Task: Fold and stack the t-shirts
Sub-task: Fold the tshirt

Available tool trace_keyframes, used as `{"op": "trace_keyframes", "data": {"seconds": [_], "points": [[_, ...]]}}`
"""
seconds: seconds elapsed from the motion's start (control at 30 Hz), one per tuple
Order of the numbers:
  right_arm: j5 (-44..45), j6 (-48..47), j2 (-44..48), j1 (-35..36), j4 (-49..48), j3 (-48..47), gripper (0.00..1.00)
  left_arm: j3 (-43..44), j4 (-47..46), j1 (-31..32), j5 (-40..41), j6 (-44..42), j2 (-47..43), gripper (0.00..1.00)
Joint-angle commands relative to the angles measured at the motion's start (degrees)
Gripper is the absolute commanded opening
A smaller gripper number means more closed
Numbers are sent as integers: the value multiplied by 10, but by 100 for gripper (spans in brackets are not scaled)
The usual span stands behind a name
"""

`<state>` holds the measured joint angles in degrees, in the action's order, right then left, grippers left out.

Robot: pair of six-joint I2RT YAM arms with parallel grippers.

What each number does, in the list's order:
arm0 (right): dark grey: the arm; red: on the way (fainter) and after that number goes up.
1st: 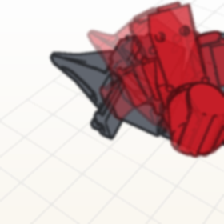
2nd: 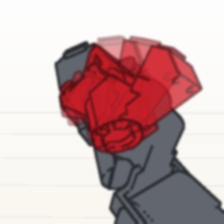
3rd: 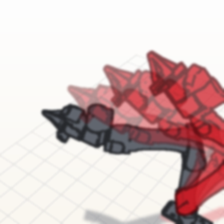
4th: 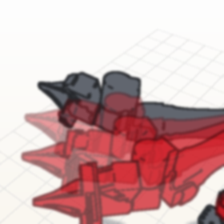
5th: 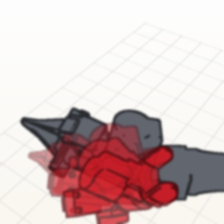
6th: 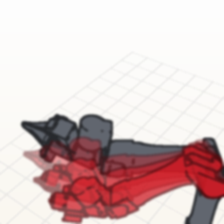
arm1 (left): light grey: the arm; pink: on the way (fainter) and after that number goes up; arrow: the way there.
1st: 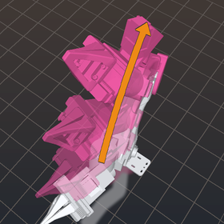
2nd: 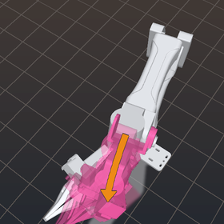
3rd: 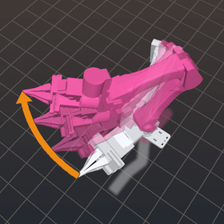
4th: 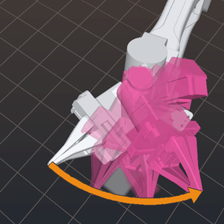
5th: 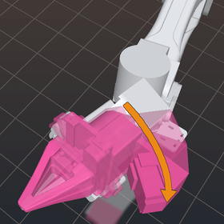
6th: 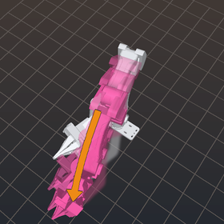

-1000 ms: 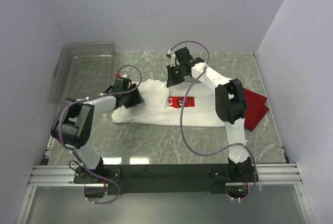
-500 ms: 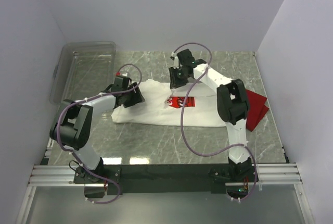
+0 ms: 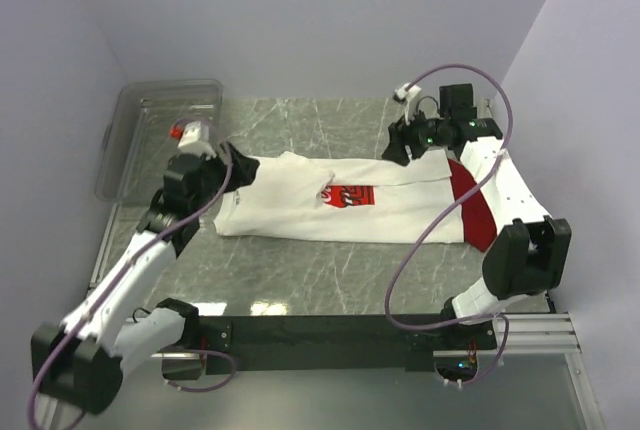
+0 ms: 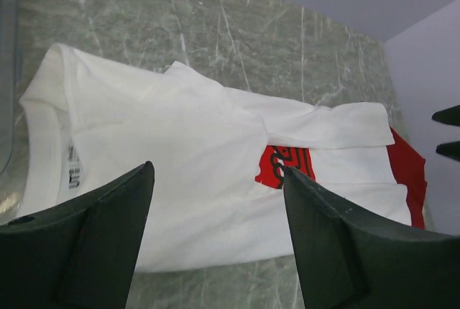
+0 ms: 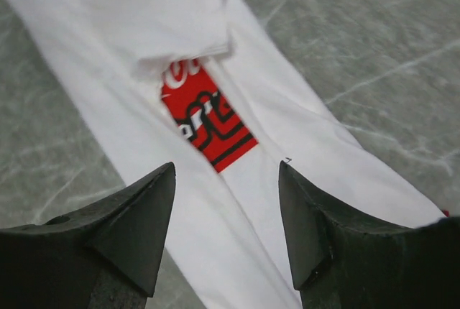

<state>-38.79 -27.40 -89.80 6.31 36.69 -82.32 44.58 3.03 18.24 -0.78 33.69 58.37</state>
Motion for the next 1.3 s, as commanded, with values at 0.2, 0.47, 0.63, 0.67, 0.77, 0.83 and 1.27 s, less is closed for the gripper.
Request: {"op": "trace_keyframes", "data": {"seconds": [0.2, 0.47, 0.63, 0.67, 0.77, 0.83, 1.27], "points": [[30, -22, -129, 174, 57, -96, 66, -122, 185, 0, 159, 171, -331, 92], [106, 82, -381, 256, 102, -428, 63, -193, 278, 0, 111, 291, -394, 85], [217, 110, -463, 301, 94, -489, 42, -215, 230, 0, 64, 311, -347, 61], [243, 111, -465, 305, 86, -485, 37, -221, 220, 0, 60, 312, -336, 58], [262, 109, -473, 312, 81, -469, 9, -225, 166, 0, 42, 299, -253, 46], [273, 102, -460, 310, 69, -443, 6, -226, 132, 0, 35, 287, -216, 39], [181, 115, -317, 259, 63, -338, 6, 2, 10, 0, 46, 205, 216, 4]]}}
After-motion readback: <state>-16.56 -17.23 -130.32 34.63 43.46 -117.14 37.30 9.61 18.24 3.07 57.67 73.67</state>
